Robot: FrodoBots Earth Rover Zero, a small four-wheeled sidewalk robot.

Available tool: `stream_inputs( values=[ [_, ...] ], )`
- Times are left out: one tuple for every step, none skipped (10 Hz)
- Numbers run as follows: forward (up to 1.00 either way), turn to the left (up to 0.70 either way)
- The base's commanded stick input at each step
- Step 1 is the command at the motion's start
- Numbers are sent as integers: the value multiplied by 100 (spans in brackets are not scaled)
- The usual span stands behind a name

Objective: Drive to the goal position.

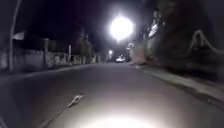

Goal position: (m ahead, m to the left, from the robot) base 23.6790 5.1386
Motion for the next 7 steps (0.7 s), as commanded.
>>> stream_inputs(
  values=[
    [100, 0],
    [100, 0],
    [100, 0],
    [100, 0],
    [100, 0],
    [100, 0],
    [100, 0]
  ],
)
